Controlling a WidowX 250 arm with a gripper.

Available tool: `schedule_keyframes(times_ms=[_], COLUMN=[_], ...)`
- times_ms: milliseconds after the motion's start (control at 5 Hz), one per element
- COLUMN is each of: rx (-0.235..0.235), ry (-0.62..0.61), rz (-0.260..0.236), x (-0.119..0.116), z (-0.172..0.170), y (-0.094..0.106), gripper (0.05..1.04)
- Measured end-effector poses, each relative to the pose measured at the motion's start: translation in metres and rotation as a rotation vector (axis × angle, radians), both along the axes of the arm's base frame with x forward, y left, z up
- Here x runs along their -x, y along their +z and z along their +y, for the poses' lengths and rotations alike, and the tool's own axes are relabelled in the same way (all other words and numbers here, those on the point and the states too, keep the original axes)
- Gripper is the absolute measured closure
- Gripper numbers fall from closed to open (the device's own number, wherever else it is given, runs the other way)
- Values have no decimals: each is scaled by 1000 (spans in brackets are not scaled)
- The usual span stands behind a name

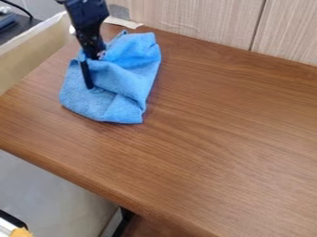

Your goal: Fold cloth from top to the bottom

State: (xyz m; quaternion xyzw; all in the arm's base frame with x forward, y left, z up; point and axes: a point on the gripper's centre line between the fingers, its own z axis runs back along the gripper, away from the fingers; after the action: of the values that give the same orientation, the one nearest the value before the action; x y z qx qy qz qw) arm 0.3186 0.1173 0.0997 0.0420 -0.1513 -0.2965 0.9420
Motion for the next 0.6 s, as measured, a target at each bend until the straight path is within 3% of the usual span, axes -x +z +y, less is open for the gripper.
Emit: schedule_keyframes(times_ms=[400, 600], rx=[-21, -16], ry=[-45, -32], rz=[53, 70], x=[13, 12], z=[2, 3], y=[-32, -34], gripper=[992, 828])
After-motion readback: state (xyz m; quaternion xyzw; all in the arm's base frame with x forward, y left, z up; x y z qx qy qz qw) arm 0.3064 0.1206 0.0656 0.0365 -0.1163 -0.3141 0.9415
